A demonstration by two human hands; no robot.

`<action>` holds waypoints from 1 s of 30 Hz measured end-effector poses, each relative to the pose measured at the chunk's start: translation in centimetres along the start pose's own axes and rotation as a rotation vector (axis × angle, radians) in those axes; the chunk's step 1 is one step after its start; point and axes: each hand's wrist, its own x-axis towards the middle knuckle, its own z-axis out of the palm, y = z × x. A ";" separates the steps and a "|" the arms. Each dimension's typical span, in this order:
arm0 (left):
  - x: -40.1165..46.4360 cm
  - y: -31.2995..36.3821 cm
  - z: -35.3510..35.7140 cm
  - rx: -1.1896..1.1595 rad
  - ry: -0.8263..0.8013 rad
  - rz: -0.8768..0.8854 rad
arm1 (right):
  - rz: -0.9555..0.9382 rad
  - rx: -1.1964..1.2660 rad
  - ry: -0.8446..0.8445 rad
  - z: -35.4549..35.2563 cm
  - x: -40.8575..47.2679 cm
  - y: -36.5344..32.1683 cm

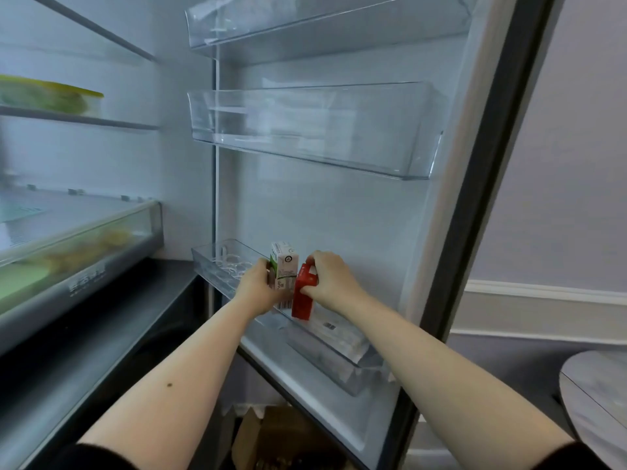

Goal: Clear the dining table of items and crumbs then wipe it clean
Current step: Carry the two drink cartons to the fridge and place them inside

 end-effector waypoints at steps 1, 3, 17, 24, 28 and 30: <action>0.7 -0.1 0.1 0.005 -0.023 0.001 | 0.007 0.009 0.000 0.2 0.7 0.2; 2.1 -0.5 0.0 0.028 -0.077 -0.010 | 0.027 0.023 0.003 0.4 2.0 0.7; 6.7 -0.2 0.6 0.293 -0.453 0.005 | 0.170 0.038 -0.015 2.8 4.5 3.3; 7.1 -0.3 1.3 0.298 -0.405 -0.028 | 0.204 0.078 0.056 2.8 4.2 3.6; 6.9 -0.5 1.3 0.274 -0.337 -0.068 | 0.199 0.062 0.058 2.5 3.7 3.6; 6.6 -0.3 1.3 0.267 -0.291 -0.068 | 0.196 0.047 0.059 2.3 3.5 3.7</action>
